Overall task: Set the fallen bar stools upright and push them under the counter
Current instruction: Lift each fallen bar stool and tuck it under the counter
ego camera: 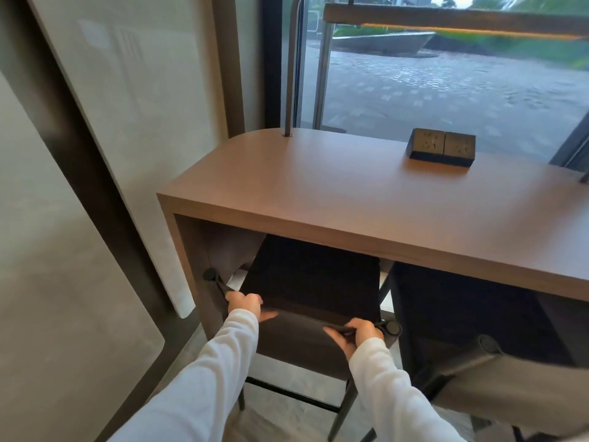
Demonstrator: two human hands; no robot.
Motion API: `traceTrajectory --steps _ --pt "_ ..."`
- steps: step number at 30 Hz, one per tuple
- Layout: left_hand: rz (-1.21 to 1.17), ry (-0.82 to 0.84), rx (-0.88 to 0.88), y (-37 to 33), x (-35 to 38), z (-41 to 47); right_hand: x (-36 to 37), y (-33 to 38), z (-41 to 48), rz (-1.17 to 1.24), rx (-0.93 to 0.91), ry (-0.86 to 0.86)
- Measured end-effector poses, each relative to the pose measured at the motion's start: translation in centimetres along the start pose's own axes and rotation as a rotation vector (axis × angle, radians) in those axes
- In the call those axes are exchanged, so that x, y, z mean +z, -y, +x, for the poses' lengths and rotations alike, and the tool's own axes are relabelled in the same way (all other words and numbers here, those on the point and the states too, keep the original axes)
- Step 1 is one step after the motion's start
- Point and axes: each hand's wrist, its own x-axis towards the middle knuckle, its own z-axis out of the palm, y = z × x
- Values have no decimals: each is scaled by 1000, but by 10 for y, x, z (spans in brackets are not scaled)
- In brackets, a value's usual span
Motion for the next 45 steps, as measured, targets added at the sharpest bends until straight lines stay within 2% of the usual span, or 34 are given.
traceTrajectory --steps 5,11,15,27,30,36,45 --pt "38 -42 -1 -3 2 11 8 2 4 -40 12 18" --pt "-105 -9 -17 0 4 15 8 4 12 -61 11 26" --pt "-2 -42 -10 -1 3 11 6 4 15 -67 14 25" --pt "-129 27 -56 -3 -4 10 -9 2 8 -309 -69 13" --pt "-149 118 -82 4 -6 7 -14 2 1 -323 -87 37" --pt "51 348 -103 32 0 -15 -41 0 -21 -288 -147 68" --pt "132 582 -94 57 1 -53 -106 -4 -71 -206 -219 -24"
